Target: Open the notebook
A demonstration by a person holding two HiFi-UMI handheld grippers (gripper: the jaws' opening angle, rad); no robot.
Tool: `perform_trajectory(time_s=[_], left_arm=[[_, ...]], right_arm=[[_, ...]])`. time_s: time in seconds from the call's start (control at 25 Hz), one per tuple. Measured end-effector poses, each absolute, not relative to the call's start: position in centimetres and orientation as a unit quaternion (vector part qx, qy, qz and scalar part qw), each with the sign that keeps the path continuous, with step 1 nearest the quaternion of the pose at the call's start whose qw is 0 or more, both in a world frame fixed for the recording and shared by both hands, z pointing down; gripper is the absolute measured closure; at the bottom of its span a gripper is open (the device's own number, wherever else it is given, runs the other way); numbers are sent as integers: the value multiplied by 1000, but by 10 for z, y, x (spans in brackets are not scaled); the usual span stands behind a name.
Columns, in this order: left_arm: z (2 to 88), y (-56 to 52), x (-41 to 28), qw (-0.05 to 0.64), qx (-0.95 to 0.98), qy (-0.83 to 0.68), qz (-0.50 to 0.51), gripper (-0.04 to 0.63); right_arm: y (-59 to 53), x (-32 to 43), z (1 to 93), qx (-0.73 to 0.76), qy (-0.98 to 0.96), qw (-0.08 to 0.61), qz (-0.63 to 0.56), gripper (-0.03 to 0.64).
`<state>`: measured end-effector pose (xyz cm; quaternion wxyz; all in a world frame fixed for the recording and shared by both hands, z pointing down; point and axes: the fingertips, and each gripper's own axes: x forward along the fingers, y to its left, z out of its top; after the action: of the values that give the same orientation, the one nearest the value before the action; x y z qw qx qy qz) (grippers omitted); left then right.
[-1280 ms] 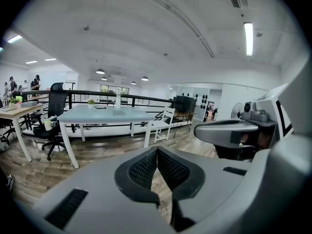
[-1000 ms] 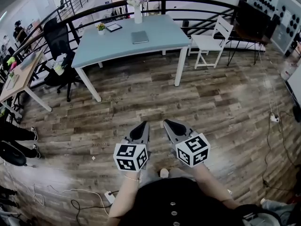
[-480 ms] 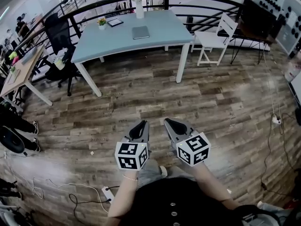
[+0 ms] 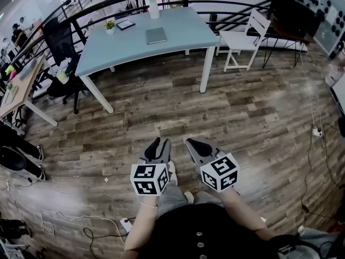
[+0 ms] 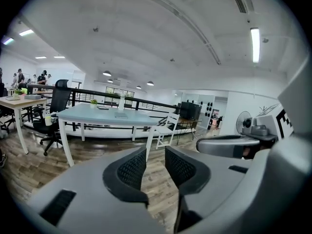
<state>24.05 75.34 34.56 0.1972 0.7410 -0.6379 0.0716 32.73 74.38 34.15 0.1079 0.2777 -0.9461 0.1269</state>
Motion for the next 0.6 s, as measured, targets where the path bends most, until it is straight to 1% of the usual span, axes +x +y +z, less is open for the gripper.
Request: perform_trajectory(time_s=[0.16, 0.4, 0.6], left_arm=[[351, 723, 224, 195, 746, -633, 71, 474], [334, 656, 177, 184, 756, -625, 63, 476], [324, 601, 147, 173, 775, -605, 58, 476]], right_arm=[[712, 309, 349, 283, -944, 112, 126, 611], [648, 255, 336, 280, -946, 122, 109, 611], [605, 227, 331, 304, -940, 116, 106, 611]])
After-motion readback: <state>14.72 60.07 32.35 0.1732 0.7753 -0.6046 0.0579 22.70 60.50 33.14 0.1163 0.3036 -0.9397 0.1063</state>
